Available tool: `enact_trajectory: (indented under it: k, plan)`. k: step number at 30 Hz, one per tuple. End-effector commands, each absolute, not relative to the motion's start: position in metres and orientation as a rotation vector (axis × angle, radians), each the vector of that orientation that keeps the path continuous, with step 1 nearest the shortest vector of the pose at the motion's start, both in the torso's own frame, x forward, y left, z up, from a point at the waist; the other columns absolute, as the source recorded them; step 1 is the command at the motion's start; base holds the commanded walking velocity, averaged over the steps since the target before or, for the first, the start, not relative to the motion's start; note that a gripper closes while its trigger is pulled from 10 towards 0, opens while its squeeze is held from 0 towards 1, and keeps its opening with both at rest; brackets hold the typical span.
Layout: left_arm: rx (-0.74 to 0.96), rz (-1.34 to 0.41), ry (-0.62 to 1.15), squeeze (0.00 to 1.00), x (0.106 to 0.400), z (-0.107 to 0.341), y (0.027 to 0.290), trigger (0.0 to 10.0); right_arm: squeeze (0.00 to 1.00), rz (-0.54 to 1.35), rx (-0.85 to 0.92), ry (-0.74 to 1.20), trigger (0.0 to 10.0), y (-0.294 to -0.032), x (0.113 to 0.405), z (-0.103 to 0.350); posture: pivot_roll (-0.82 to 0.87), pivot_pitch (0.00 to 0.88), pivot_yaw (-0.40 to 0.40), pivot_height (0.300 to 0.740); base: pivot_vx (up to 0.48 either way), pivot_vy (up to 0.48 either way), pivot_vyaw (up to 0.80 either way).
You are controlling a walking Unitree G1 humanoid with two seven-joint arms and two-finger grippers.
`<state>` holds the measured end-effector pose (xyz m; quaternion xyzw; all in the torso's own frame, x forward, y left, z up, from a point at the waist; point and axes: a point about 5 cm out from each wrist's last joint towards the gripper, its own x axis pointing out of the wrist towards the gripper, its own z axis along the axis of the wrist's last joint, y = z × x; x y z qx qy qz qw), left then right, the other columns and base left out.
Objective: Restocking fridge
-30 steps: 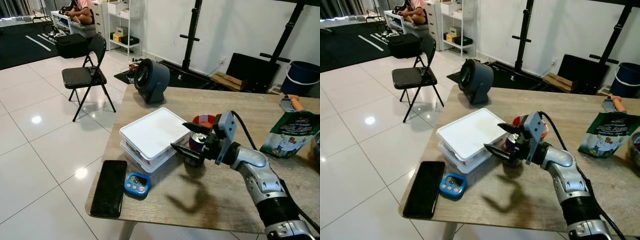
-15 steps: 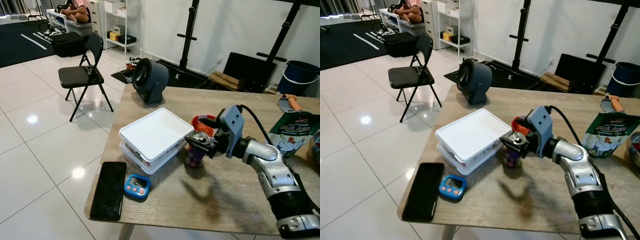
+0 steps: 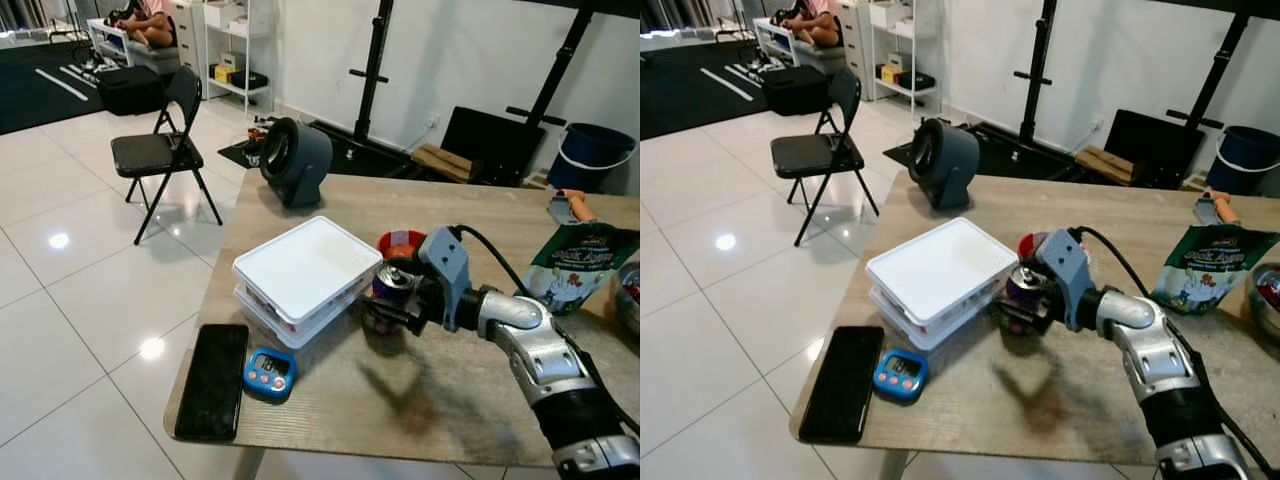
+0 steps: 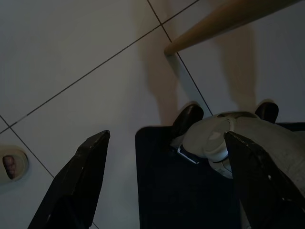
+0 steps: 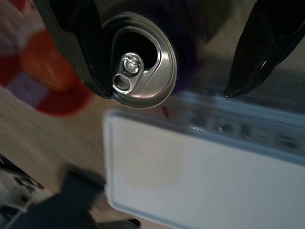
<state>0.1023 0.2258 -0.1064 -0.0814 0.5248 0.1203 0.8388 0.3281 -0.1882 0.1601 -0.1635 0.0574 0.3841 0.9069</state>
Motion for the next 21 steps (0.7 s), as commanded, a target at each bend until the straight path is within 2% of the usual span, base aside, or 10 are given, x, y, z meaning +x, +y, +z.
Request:
enact_trajectory:
  k: [1, 15, 21]
  plan:
    - [-0.173, 0.23, 1.133, 0.0, 0.0972, -0.1093, 0.2183, 10.0, 0.0, 0.749, -0.337, 0.123, 10.0, -0.1949, 0.3308, 0.1652, 0.02, 0.0, -0.073, 0.74, 0.0, 0.0, 0.0]
    - [-0.166, 0.228, 1.132, 0.0, 0.0962, -0.1091, 0.22, 10.0, 0.0, 0.702, -0.278, 0.083, 10.0, -0.1955, 0.336, 0.1695, 0.02, 0.0, -0.067, 0.74, 0.0, 0.0, 0.0]
    - [-0.164, 0.227, 1.134, 0.0, 0.096, -0.109, 0.2209, 10.0, 0.0, 0.668, -0.275, 0.146, 10.0, -0.1982, 0.3375, 0.163, 0.02, 0.0, -0.067, 0.74, 0.0, 0.0, 0.0]
